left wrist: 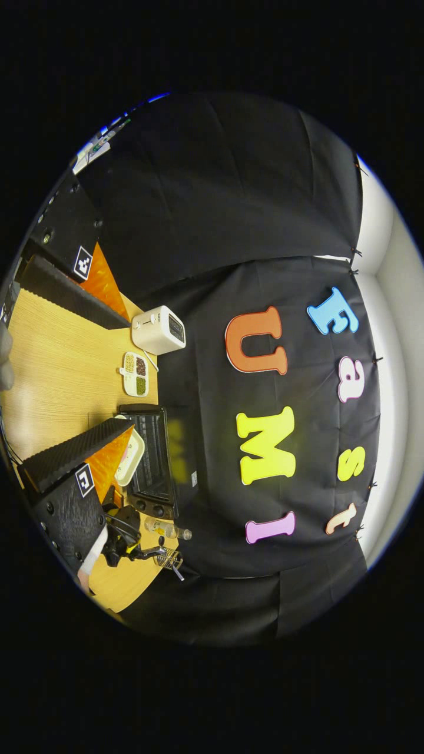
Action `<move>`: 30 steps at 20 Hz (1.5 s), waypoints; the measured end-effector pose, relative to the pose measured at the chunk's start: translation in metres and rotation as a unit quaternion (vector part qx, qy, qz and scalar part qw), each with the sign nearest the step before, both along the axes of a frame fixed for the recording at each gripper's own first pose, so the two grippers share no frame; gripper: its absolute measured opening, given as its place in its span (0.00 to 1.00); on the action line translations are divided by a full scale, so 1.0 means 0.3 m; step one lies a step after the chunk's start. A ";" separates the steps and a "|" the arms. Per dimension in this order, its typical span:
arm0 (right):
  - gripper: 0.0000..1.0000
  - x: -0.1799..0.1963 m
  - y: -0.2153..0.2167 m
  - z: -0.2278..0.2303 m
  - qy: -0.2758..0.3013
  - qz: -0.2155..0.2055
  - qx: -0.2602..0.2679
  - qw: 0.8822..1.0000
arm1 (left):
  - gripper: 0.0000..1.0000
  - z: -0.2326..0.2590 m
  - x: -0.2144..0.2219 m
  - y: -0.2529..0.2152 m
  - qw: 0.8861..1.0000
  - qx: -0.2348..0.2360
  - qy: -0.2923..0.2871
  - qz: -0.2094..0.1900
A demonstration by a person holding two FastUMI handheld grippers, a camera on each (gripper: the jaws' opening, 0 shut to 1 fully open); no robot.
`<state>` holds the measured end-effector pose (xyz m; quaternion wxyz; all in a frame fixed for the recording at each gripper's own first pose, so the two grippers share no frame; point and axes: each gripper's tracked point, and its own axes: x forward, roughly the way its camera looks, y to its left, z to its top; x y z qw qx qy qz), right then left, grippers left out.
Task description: Open the electric oven with the left hand, put the food in, and close the electric oven.
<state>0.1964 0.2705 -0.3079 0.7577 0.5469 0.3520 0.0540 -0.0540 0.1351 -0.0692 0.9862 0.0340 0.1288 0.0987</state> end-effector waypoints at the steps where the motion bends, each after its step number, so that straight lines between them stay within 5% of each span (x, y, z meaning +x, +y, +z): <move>1: 0.00 0.041 -0.018 -0.003 -0.002 -0.003 -0.008 1.000 | 0.97 -0.004 0.014 0.010 1.000 -0.001 0.002 0.003; 10: 0.00 0.337 -0.112 -0.006 -0.035 -0.033 -0.025 0.999 | 0.97 -0.082 0.059 0.078 0.998 -0.011 0.032 0.055; 17: 0.05 0.434 -0.134 -0.015 -0.049 -0.032 -0.034 0.998 | 0.97 -0.086 0.042 0.061 0.996 -0.010 0.034 0.080; 20: 0.05 0.446 -0.134 0.060 -0.090 -0.033 0.008 0.995 | 0.97 -0.080 0.040 0.051 0.996 -0.014 0.031 0.083; 23: 0.43 0.408 -0.160 0.089 -0.099 -0.023 -0.001 0.995 | 0.97 -0.071 0.032 0.039 0.996 -0.017 0.026 0.080; 26: 0.57 0.350 -0.192 0.129 -0.103 -0.016 -0.013 0.994 | 0.97 -0.059 0.034 0.016 0.997 -0.020 0.018 0.070; 30: 0.88 0.245 -0.257 0.202 -0.137 0.004 -0.085 0.987 | 0.97 -0.040 0.036 -0.010 0.998 -0.021 0.006 0.051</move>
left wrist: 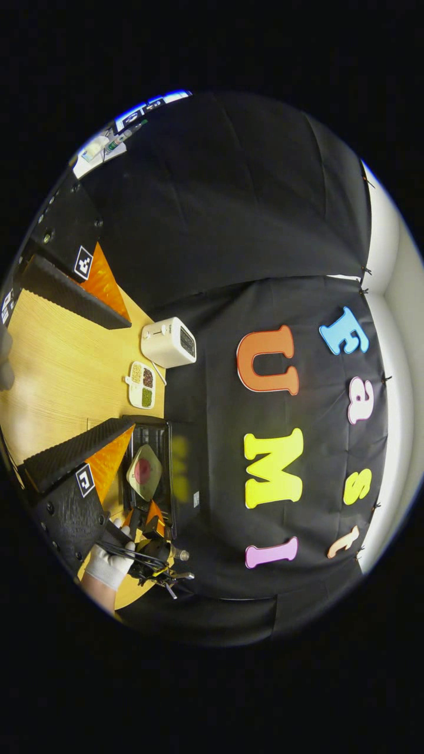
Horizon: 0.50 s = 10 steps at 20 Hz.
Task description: Open the electric oven with the left hand, put the food in, and close the electric oven.
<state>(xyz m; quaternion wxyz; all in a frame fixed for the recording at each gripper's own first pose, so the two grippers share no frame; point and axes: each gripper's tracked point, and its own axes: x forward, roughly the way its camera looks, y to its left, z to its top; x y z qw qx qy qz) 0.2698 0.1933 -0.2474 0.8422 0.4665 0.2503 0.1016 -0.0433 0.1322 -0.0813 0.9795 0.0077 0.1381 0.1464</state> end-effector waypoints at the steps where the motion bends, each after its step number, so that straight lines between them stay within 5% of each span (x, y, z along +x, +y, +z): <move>1: 0.88 -0.030 -0.015 0.022 -0.011 0.003 -0.023 1.000 | 0.97 0.001 -0.001 -0.006 1.000 -0.001 -0.004 -0.005; 10: 1.00 -0.340 -0.189 0.186 -0.094 0.012 -0.230 0.968 | 0.97 0.022 -0.027 -0.050 0.998 -0.014 -0.036 -0.056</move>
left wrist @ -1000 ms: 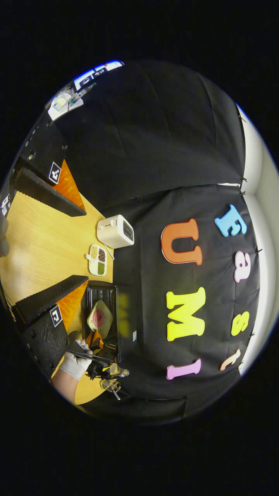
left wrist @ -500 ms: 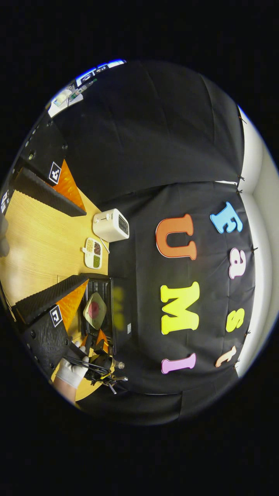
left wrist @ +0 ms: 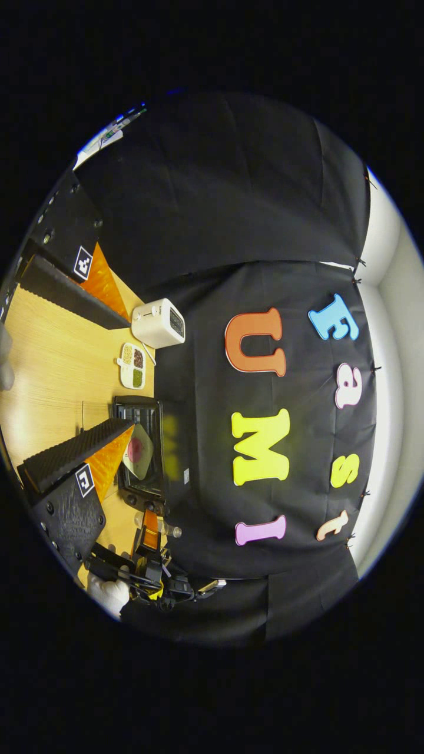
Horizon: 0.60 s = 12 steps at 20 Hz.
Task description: Open the electric oven with the left hand, put the food in, and close the electric oven.
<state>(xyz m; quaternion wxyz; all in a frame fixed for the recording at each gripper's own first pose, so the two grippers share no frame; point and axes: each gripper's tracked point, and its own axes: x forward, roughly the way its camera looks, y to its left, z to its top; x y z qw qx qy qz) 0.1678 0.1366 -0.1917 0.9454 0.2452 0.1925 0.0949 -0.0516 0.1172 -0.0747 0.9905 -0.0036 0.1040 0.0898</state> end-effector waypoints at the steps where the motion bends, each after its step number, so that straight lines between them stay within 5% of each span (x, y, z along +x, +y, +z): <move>1: 0.94 -0.035 -0.024 0.016 -0.007 -0.005 -0.019 1.000 | 0.97 -0.005 -0.004 -0.010 1.000 -0.006 -0.003 -0.007; 8: 0.94 -0.247 -0.250 0.089 -0.042 -0.054 -0.173 0.983 | 0.97 -0.113 0.021 -0.089 0.998 -0.027 0.003 -0.062; 9: 1.00 -0.271 -0.292 0.089 -0.037 -0.062 -0.185 0.980 | 0.97 -0.140 0.034 -0.101 0.997 -0.026 0.009 -0.068; 12: 0.95 -0.334 -0.400 0.099 -0.037 -0.081 -0.206 0.974 | 0.98 -0.237 0.088 -0.150 0.996 -0.018 0.028 -0.082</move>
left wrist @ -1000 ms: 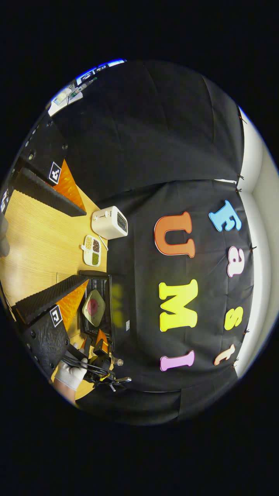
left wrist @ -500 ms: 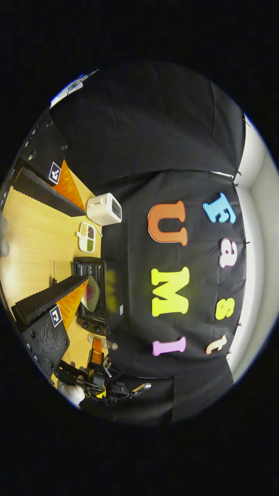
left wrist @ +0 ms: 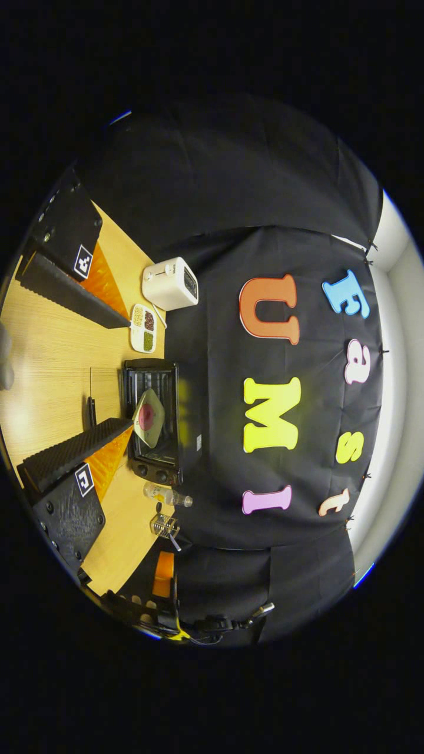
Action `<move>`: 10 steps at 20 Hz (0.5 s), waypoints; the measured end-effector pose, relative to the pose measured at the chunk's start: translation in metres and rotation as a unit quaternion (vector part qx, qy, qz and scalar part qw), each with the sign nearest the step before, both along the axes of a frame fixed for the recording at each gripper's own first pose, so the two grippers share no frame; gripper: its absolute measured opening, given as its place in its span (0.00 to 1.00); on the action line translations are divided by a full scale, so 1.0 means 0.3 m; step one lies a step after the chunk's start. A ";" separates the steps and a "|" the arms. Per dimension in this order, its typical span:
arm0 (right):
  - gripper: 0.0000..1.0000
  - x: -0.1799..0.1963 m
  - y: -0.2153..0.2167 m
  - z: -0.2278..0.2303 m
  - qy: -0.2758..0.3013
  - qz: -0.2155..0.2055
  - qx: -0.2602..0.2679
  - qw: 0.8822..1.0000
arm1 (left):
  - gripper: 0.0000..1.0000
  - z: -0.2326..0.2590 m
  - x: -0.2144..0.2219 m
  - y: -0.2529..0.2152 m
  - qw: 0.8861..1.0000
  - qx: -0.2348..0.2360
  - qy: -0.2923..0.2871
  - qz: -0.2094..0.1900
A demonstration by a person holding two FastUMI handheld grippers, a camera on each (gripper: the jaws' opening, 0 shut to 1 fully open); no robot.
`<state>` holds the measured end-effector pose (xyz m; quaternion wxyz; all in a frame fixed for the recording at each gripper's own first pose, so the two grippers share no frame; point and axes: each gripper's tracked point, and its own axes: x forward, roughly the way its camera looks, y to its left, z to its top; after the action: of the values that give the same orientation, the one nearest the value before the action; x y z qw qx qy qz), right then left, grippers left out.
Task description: Open the electric oven with the left hand, put the food in, and close the electric oven.
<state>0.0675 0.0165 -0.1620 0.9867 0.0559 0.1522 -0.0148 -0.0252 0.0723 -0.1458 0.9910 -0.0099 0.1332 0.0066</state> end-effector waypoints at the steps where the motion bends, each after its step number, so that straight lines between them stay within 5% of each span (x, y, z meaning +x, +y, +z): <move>1: 0.95 -0.014 -0.035 0.001 0.000 -0.004 -0.010 1.000 | 0.98 -0.039 0.018 -0.026 1.000 -0.002 0.010 -0.003; 10: 1.00 -0.092 -0.173 -0.060 0.042 0.022 -0.047 0.998 | 0.98 -0.390 0.108 -0.289 0.994 -0.009 0.112 -0.018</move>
<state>0.0400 -0.0354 -0.1801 0.9811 0.0052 0.1936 -0.0030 0.0071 -0.0145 -0.2629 0.9698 -0.0157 0.2431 -0.0111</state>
